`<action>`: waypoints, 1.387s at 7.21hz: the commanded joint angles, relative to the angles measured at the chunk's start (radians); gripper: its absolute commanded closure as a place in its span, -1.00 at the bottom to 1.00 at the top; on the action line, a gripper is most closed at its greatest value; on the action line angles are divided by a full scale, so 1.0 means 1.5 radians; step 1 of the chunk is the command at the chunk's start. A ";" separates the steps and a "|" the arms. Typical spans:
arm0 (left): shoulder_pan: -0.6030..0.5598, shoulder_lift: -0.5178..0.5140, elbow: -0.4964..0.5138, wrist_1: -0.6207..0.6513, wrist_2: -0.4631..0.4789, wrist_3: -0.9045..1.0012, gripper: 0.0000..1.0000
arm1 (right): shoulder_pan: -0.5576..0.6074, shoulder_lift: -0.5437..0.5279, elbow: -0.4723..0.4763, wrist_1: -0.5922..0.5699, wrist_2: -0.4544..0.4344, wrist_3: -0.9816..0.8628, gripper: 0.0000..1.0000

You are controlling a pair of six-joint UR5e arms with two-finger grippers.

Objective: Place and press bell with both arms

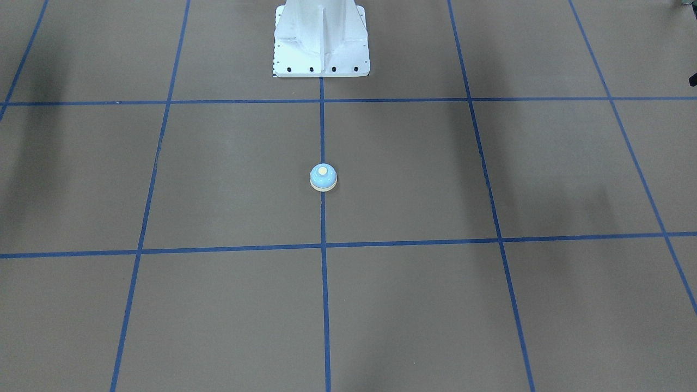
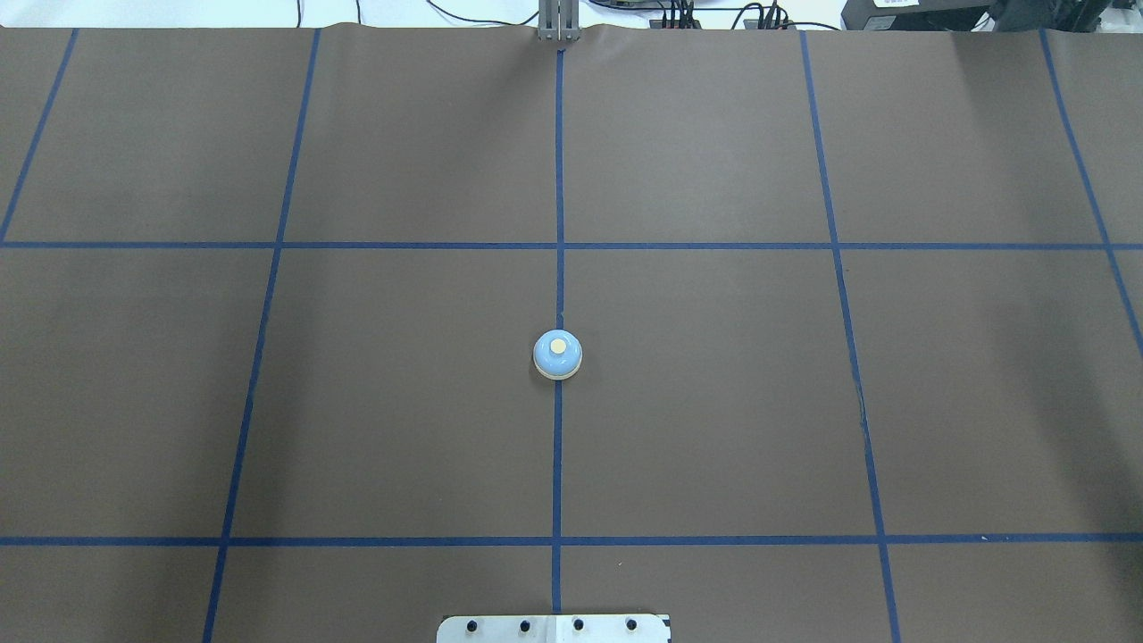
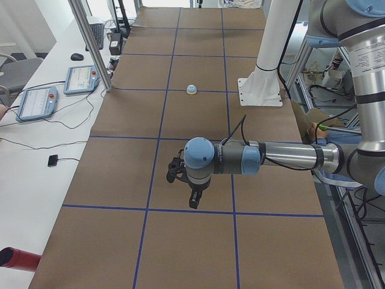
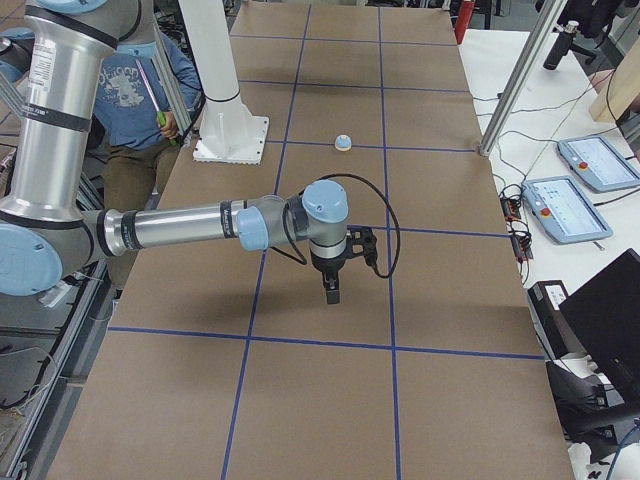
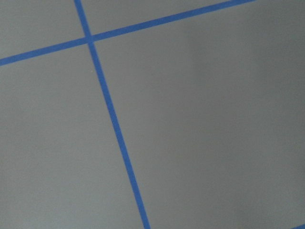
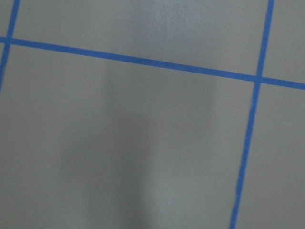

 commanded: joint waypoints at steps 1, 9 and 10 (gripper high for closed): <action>-0.014 0.002 0.002 0.003 -0.001 -0.006 -0.99 | 0.014 -0.005 -0.001 -0.004 0.003 -0.017 -1.00; -0.018 -0.011 0.007 -0.028 0.039 -0.061 -0.99 | 0.019 0.019 -0.022 -0.009 0.019 -0.012 -1.00; -0.018 -0.011 0.008 -0.029 0.036 -0.056 -0.99 | 0.019 0.022 -0.022 -0.009 0.019 -0.010 -1.00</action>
